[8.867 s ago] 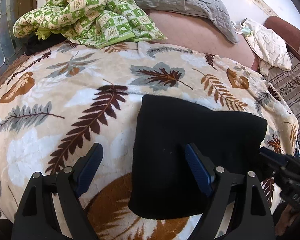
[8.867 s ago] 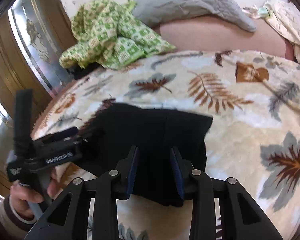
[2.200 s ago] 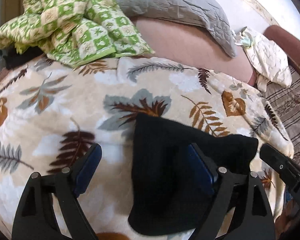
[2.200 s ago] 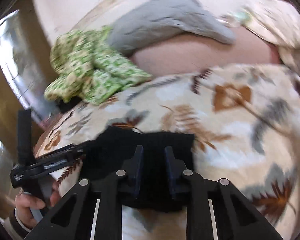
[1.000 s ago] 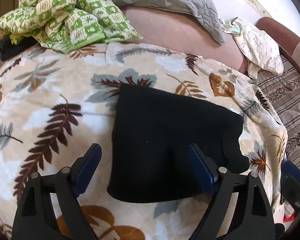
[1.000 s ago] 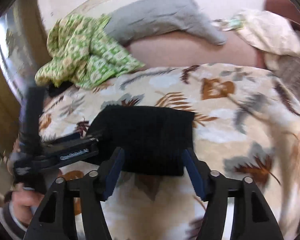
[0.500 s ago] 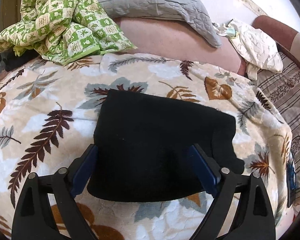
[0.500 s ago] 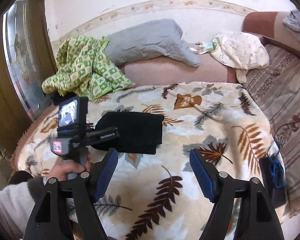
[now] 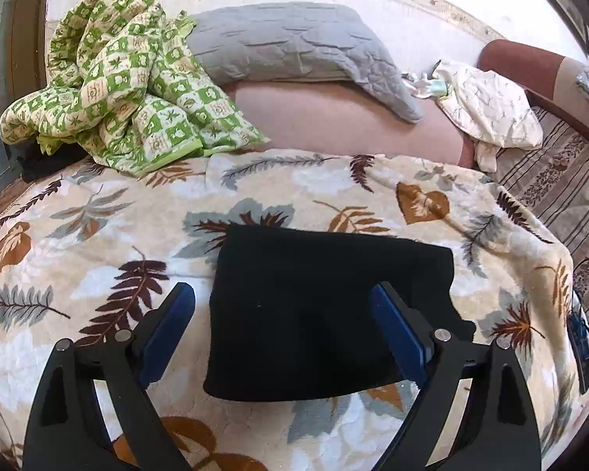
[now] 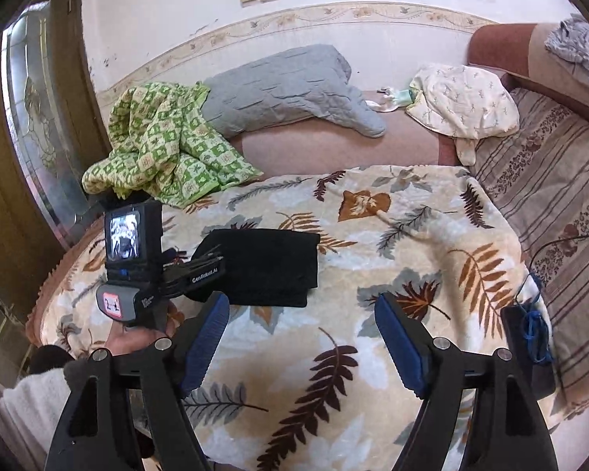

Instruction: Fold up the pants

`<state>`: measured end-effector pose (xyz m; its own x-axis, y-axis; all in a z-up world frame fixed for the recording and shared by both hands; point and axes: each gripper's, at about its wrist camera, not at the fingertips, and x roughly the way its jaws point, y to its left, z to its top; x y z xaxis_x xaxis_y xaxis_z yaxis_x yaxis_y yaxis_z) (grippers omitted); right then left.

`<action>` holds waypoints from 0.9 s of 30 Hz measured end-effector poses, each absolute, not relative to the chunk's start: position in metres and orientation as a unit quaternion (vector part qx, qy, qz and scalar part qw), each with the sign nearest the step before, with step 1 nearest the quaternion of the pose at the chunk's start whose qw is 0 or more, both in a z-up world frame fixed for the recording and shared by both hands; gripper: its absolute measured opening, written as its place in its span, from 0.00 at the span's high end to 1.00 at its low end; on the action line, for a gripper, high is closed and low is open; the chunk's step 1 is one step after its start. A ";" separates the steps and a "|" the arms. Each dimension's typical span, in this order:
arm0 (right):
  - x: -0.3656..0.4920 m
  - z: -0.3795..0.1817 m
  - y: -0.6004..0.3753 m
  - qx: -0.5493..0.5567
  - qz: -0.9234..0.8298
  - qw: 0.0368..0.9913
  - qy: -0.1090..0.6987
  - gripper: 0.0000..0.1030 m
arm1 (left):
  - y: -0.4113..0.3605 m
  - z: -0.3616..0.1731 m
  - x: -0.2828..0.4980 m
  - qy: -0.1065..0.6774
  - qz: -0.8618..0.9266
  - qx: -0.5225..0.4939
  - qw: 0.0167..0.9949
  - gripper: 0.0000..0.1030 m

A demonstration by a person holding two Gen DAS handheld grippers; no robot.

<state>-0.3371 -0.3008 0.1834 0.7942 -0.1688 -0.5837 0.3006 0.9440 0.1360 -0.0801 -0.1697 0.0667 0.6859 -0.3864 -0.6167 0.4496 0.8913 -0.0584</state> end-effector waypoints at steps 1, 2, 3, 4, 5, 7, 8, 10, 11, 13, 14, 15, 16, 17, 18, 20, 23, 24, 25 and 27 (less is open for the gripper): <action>-0.338 0.184 -0.300 0.108 -0.125 0.941 0.295 0.24 | -0.169 0.068 -0.080 0.323 -0.228 0.046 0.917 0.11; -0.338 0.185 -0.300 0.108 -0.126 0.941 0.293 0.24 | -0.168 0.069 -0.080 0.322 -0.229 0.042 0.918 0.11; -0.339 0.185 -0.301 0.110 -0.127 0.942 0.292 0.24 | -0.166 0.070 -0.080 0.322 -0.229 0.038 0.918 0.11; -0.340 0.186 -0.303 0.116 -0.127 0.942 0.289 0.24 | -0.165 0.071 -0.079 0.322 -0.227 0.035 0.918 0.11; -0.341 0.186 -0.304 0.119 -0.127 0.942 0.288 0.24 | -0.163 0.072 -0.079 0.322 -0.225 0.032 0.919 0.11; -0.342 0.187 -0.305 0.123 -0.129 0.941 0.287 0.24 | -0.162 0.072 -0.079 0.323 -0.224 0.027 0.919 0.11; -0.342 0.186 -0.305 0.123 -0.130 0.941 0.287 0.24 | -0.162 0.073 -0.079 0.325 -0.223 0.027 0.919 0.11; -0.341 0.186 -0.306 0.124 -0.130 0.941 0.288 0.24 | -0.163 0.075 -0.080 0.327 -0.221 0.032 0.918 0.11; -0.341 0.186 -0.306 0.124 -0.129 0.941 0.287 0.24 | -0.163 0.077 -0.081 0.327 -0.223 0.034 0.918 0.11; -0.337 0.185 -0.306 0.123 -0.125 0.942 0.287 0.24 | -0.161 0.083 -0.085 0.330 -0.229 0.034 0.915 0.11; -0.334 0.184 -0.306 0.123 -0.122 0.942 0.288 0.24 | -0.160 0.087 -0.087 0.332 -0.229 0.038 0.914 0.11; -0.331 0.183 -0.305 0.122 -0.120 0.942 0.288 0.24 | -0.157 0.091 -0.089 0.334 -0.230 0.040 0.913 0.11; -0.326 0.182 -0.305 0.123 -0.118 0.942 0.289 0.24 | -0.152 0.095 -0.091 0.336 -0.230 0.035 0.912 0.11; -0.320 0.180 -0.305 0.124 -0.112 0.943 0.289 0.23 | -0.148 0.098 -0.092 0.341 -0.229 0.031 0.911 0.11; -0.314 0.177 -0.305 0.123 -0.103 0.944 0.289 0.22 | -0.143 0.101 -0.095 0.343 -0.233 0.034 0.910 0.11; -0.299 0.170 -0.304 0.127 -0.097 0.944 0.289 0.22 | -0.139 0.103 -0.098 0.336 -0.239 0.055 0.909 0.10; -0.266 0.154 -0.304 0.146 -0.071 0.941 0.296 0.22 | -0.134 0.101 -0.096 0.336 -0.238 0.089 0.907 0.10; -0.255 0.149 -0.302 0.144 -0.070 0.940 0.303 0.22 | -0.130 0.099 -0.094 0.335 -0.238 0.086 0.907 0.10; -0.248 0.145 -0.301 0.140 -0.067 0.939 0.307 0.22 | -0.127 0.097 -0.092 0.335 -0.236 0.082 0.908 0.10; -0.228 0.136 -0.297 0.130 -0.067 0.939 0.312 0.22 | -0.120 0.092 -0.086 0.333 -0.232 0.071 0.911 0.10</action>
<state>-0.2279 -0.2972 0.1357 0.7962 -0.0443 -0.6034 0.2071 0.9570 0.2031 -0.0862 -0.1201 0.0921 0.6706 -0.3754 -0.6398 0.4700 0.8823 -0.0251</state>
